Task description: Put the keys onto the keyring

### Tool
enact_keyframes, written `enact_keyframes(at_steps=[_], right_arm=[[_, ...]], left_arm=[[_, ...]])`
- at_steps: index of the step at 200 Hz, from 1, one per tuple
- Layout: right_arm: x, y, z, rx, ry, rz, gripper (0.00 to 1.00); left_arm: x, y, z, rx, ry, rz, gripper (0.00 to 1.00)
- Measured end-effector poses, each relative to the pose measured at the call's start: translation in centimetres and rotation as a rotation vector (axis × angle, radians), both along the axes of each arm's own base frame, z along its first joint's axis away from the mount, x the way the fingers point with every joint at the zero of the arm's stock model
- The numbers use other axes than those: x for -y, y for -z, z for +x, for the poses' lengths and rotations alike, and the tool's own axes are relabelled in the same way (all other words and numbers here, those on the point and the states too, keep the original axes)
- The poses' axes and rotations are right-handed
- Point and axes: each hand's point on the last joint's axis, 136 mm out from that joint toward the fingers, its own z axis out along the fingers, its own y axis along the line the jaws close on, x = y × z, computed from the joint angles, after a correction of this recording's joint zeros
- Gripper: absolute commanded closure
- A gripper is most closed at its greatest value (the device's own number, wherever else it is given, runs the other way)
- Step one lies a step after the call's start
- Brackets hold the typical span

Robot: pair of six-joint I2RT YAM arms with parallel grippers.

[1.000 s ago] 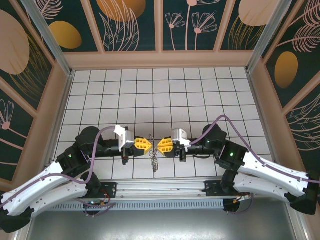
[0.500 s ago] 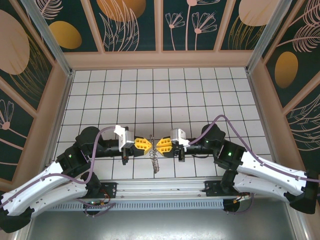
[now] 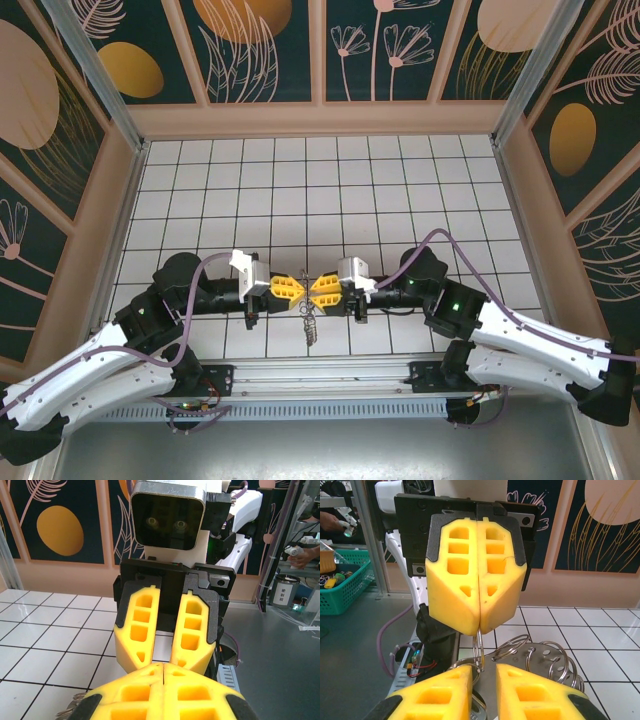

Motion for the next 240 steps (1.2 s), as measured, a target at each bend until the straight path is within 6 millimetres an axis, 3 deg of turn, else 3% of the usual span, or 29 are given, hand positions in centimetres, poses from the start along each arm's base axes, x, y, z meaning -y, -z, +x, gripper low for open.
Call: enact_keyframes(at_steps=[87, 120, 210, 240], right_arm=[[-0.3, 0.3, -0.1, -0.005, -0.016, -0.007, 0.91], [-0.3, 0.4, 0.0, -0.007, -0.012, -0.008, 1.00], [0.4, 1.8, 1.1, -0.028, 0.063, -0.111, 1.00], [0.5, 2.1, 1.8, -0.035, 0.099, -0.203, 1.00]], left_arm=[[0.0, 0.0, 0.0, -0.001, 0.000, 0.001, 1.00], [0.1, 0.1, 0.0, -0.001, 0.000, 0.004, 1.00], [0.9, 1.9, 1.2, -0.023, -0.021, 0.132, 1.00], [1.2, 2.5, 1.5, -0.027, -0.026, 0.173, 0.89]])
